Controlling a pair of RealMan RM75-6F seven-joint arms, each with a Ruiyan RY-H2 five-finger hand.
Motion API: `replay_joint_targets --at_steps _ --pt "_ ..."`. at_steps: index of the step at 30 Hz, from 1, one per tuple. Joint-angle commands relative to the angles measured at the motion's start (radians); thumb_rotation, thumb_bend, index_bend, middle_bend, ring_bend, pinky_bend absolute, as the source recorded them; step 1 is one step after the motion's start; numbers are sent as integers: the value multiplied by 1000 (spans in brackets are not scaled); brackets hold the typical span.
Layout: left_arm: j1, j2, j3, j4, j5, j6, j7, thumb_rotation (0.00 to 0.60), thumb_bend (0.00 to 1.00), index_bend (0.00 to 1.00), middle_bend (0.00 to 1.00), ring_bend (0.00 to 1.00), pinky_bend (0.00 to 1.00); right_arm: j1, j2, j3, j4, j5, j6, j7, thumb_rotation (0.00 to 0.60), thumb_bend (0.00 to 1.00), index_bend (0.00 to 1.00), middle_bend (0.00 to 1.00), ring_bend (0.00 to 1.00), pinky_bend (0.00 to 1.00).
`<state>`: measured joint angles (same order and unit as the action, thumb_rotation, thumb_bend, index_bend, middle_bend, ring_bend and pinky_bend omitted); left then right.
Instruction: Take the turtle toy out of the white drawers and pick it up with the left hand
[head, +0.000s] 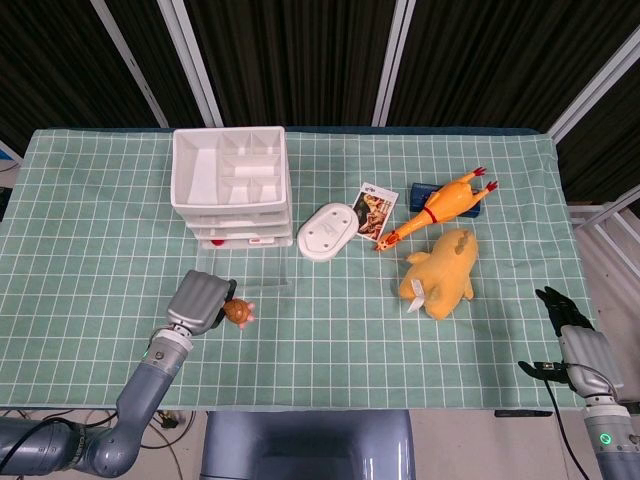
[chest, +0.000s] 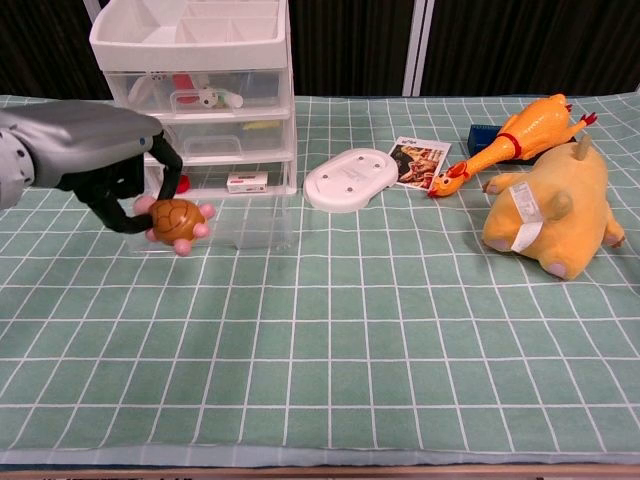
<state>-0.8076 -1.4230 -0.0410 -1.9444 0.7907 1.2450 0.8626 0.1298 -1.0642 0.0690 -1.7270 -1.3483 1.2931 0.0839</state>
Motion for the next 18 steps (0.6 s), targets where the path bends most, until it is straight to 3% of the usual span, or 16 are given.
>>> replay_joint_targets --at_steps 1,8,18 --pt "14 -19 25 15 -11 -8 2 600 423 570 1000 1000 1000 0 1 0 0 2 -2 1 600 96 0 0 0 185" --pt "20 -66 54 74 -46 -32 23 600 417 536 1000 1000 1000 1 2 1 -1 5 -7 5 600 96 0 0 0 185" --pt "29 -92 64 111 -58 -33 27 600 187 337 1000 1000 1000 2 3 0 0 6 -9 6 600 96 0 0 0 186"
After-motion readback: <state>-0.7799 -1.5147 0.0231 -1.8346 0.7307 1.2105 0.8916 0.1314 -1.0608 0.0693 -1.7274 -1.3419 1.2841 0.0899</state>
